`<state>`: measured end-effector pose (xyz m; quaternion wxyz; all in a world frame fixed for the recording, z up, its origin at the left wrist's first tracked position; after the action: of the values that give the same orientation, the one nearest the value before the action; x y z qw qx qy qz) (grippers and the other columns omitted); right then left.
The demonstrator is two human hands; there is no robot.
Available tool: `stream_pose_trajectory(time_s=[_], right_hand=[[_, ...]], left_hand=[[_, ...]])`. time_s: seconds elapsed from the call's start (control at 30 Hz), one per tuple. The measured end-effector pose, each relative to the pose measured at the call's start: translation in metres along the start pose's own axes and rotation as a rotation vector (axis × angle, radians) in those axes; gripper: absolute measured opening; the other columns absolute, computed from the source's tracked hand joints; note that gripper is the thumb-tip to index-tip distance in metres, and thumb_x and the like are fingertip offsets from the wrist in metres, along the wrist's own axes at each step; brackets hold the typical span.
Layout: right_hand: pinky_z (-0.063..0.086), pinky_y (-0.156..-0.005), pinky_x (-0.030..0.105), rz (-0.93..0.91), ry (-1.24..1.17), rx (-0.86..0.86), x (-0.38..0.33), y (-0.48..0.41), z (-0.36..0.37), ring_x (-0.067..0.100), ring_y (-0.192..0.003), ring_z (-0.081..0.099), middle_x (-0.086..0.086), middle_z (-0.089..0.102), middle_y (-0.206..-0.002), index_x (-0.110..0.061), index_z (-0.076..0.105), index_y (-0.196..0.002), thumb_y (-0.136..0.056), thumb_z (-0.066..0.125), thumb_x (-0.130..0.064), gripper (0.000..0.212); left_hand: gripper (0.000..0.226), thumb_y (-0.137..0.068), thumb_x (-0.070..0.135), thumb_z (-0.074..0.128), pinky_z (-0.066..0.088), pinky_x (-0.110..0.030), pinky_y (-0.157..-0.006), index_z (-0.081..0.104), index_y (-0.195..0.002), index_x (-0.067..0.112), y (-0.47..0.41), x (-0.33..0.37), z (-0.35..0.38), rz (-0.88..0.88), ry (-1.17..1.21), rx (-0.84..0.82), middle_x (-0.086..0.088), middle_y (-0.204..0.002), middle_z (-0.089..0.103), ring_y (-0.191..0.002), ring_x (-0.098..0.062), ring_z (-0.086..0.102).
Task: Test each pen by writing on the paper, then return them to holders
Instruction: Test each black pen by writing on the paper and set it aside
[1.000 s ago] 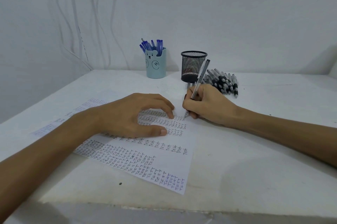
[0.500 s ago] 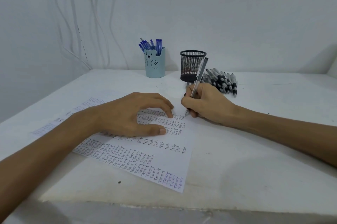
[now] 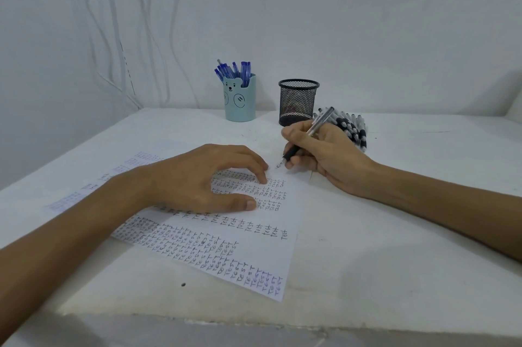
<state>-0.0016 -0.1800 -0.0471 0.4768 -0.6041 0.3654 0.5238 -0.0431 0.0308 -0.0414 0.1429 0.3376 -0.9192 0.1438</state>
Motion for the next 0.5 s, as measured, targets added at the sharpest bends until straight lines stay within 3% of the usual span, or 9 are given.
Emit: stream_pose_trajectory(time_s=[0.13, 0.23, 0.37, 0.5], right_hand=[[0.057, -0.050, 0.024, 0.151, -0.160, 0.087, -0.0002, -0.0001, -0.0012, 0.029, -0.055, 0.068, 0.021, 0.068, -0.076, -0.006, 0.057, -0.099, -0.106, 0.045, -0.043, 0.039], [0.055, -0.047, 0.024, 0.151, -0.170, 0.107, -0.0010, 0.0003, -0.0022, 0.031, -0.052, 0.067, 0.020, 0.068, -0.071, -0.004, 0.057, -0.096, -0.109, 0.036, -0.037, 0.041], [0.052, -0.042, 0.024, 0.096, -0.124, 0.128, -0.0019, 0.0014, -0.0067, 0.030, -0.048, 0.064, 0.016, 0.067, -0.070, -0.004, 0.057, -0.089, -0.106, 0.041, -0.022, 0.028], [0.049, -0.040, 0.022, 0.079, -0.049, 0.113, 0.0000, 0.0016, -0.0063, 0.024, -0.043, 0.063, 0.016, 0.065, -0.066, -0.008, 0.059, -0.077, -0.103, 0.054, -0.044, 0.044]], left_hand=[[0.036, -0.092, 0.051, 0.071, 0.038, -0.029, -0.116, 0.066, -0.125, 0.040, -0.0002, 0.0008, 0.0002, 0.007, 0.001, 0.001, 0.026, -0.143, 0.055, -0.137, 0.001, 0.049], [0.036, -0.091, 0.050, 0.072, 0.037, -0.027, -0.116, 0.067, -0.125, 0.040, -0.0007, 0.0015, -0.0001, 0.008, -0.002, 0.003, 0.026, -0.142, 0.055, -0.138, 0.001, 0.049], [0.036, -0.091, 0.050, 0.072, 0.036, -0.025, -0.116, 0.067, -0.125, 0.039, 0.0000, 0.0014, 0.0003, 0.008, -0.010, 0.003, 0.026, -0.142, 0.055, -0.138, 0.001, 0.049], [0.037, -0.091, 0.050, 0.072, 0.038, -0.030, -0.117, 0.067, -0.125, 0.038, -0.0001, 0.0014, 0.0003, 0.017, -0.003, 0.008, 0.023, -0.143, 0.056, -0.138, -0.001, 0.049]])
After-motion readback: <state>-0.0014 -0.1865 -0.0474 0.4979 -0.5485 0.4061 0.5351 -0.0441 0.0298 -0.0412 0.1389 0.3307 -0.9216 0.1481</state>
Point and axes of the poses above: each hand's wrist, its own y-axis away from the middle knuckle, its own z-axis out of the palm, x = y × z, the point moved 4 cm from there along -y, towards the middle knuckle
